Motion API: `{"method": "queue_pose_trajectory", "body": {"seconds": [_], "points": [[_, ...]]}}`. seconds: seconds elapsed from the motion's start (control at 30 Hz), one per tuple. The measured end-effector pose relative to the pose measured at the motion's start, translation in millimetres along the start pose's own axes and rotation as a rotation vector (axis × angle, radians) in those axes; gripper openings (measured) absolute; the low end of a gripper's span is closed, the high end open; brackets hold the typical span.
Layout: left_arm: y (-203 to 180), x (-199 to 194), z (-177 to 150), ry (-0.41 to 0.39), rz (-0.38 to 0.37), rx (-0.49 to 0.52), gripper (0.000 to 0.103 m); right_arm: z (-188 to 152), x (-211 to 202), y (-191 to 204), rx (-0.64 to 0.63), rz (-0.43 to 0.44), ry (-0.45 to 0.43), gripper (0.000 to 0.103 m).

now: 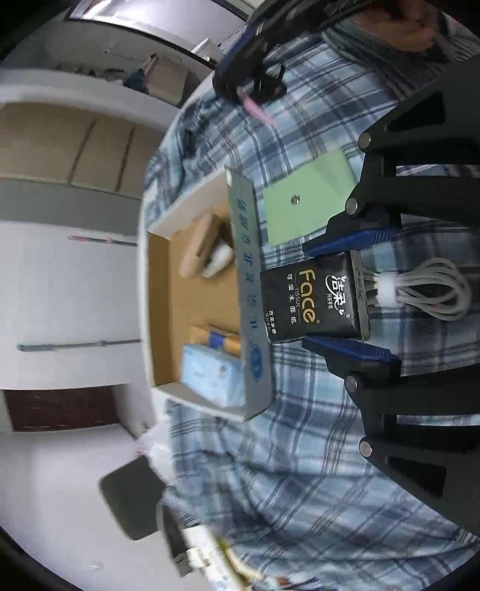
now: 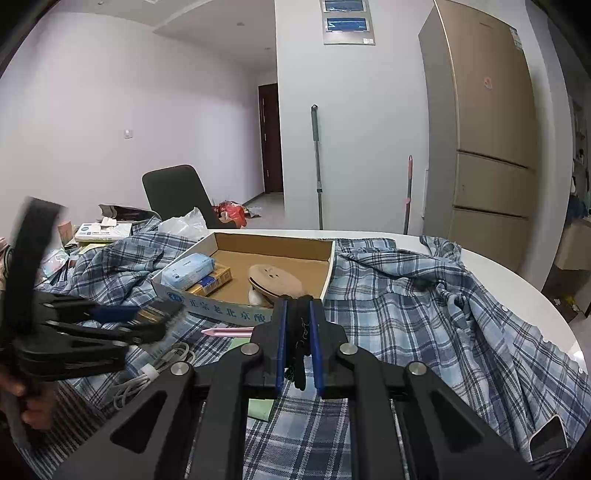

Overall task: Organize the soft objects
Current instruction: 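Carry the tissue packet and hair ties into the box and open both grippers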

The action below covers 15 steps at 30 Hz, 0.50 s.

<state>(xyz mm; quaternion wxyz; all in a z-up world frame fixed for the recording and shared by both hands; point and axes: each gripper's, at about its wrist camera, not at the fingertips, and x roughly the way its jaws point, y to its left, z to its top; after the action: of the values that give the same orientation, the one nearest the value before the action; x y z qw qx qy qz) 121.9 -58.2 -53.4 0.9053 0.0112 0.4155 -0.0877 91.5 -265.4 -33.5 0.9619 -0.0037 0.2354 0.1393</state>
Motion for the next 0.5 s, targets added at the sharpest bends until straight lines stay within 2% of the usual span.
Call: {"method": "queue_pose_trajectory", "body": {"seconds": [0.1,0.17,0.27,0.37,0.5], "points": [[0,-29,-2,-0.061,0.007,0.021,0.046,1,-3,0,0.001,-0.006,-0.012,0.011],[-1,-45,-1,-0.076,-0.016,0.019,0.046,3,-5,3,-0.012,-0.013,-0.016,0.011],[-4,-77,6,-0.157,-0.017,0.051,0.046,11,-8,8,-0.03,-0.013,-0.014,0.011],[-1,-95,17,-0.2,-0.028,0.044,0.046,29,-13,10,-0.003,0.001,-0.037,0.011],[1,-111,39,-0.276,-0.016,0.038,0.046,67,-20,16,0.002,-0.016,-0.117,0.011]]}}
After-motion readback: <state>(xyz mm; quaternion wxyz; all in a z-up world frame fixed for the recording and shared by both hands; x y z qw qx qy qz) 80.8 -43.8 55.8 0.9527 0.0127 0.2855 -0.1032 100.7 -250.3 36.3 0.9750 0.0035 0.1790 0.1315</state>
